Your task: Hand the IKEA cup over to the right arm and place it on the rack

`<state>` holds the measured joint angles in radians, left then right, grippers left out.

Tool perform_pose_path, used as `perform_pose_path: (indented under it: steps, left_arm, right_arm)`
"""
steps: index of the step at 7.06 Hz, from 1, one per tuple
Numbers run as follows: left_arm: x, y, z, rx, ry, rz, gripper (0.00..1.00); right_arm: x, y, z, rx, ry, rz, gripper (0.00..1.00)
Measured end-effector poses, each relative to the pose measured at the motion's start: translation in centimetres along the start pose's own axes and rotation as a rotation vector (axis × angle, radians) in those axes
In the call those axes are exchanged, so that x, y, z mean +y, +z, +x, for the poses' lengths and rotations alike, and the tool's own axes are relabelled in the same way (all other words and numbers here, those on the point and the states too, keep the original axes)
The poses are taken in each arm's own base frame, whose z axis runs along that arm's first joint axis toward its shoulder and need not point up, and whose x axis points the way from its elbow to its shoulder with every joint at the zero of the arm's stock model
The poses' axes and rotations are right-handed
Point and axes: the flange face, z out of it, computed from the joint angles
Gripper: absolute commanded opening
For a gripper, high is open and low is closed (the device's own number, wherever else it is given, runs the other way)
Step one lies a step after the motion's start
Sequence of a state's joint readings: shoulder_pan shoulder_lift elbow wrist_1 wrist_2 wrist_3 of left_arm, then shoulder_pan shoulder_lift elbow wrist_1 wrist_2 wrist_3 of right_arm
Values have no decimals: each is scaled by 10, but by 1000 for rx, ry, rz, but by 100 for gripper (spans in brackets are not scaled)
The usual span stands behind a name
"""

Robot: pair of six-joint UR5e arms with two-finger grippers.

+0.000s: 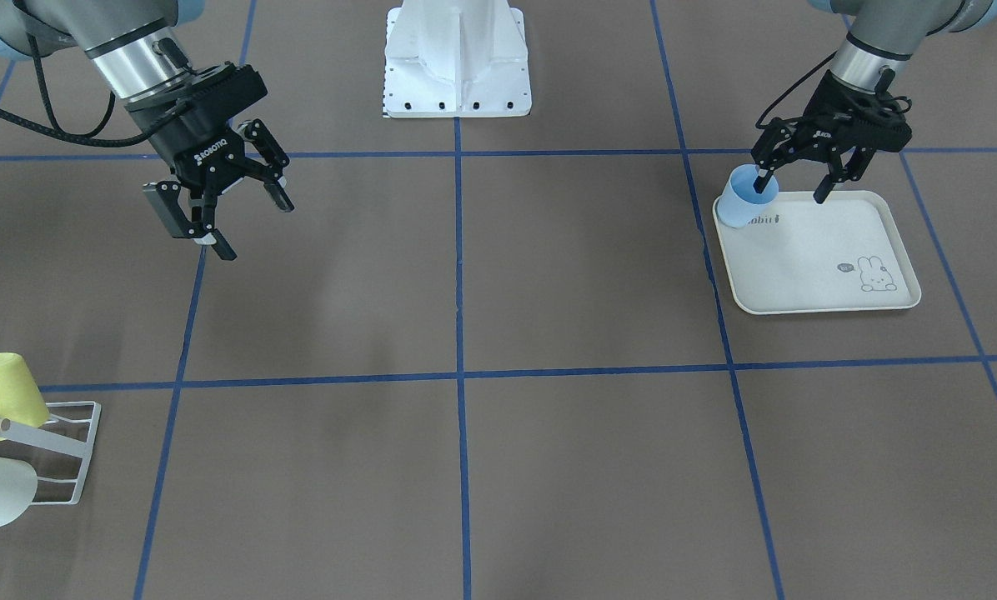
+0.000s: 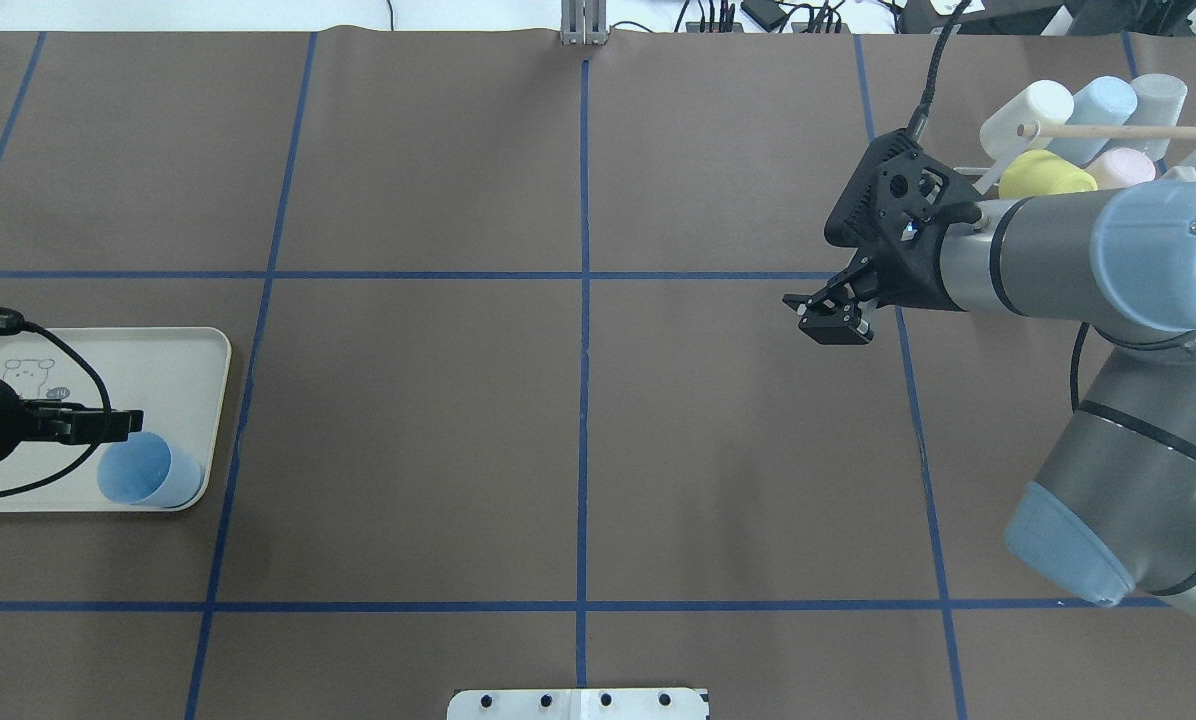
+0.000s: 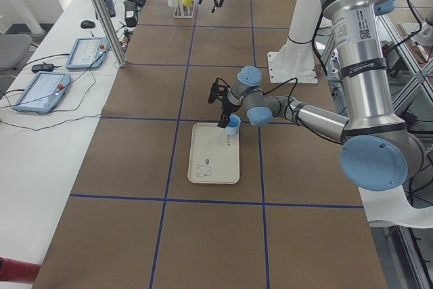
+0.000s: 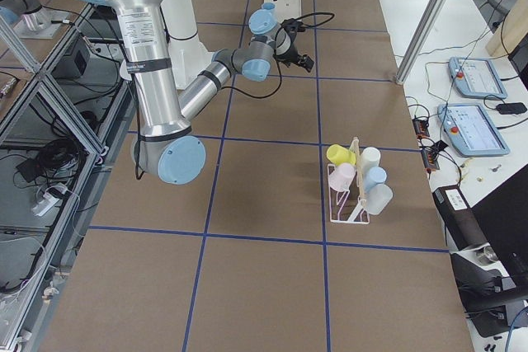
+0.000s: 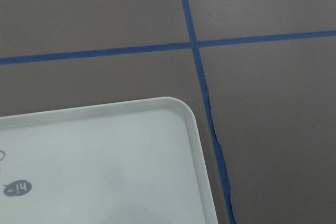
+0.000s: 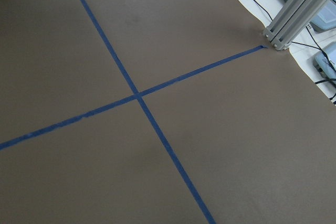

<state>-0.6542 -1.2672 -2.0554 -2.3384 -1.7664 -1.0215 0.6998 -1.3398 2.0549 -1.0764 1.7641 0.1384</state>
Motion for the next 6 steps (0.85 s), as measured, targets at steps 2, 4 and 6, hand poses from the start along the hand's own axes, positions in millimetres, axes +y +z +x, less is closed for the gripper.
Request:
perform_pose_path:
  steps: [2, 4, 6]
  left_arm:
    - [24, 8, 0, -9, -3, -26, 59]
    - [40, 17, 10, -6, -41, -46, 10]
    - [45, 19, 13, -3, -54, -51, 0]
  right_arm:
    - [1, 1, -2, -16, 6, -4, 99]
    - [2, 2, -2, -17, 8, -7, 99]
    - [3, 3, -2, -19, 7, -9, 99]
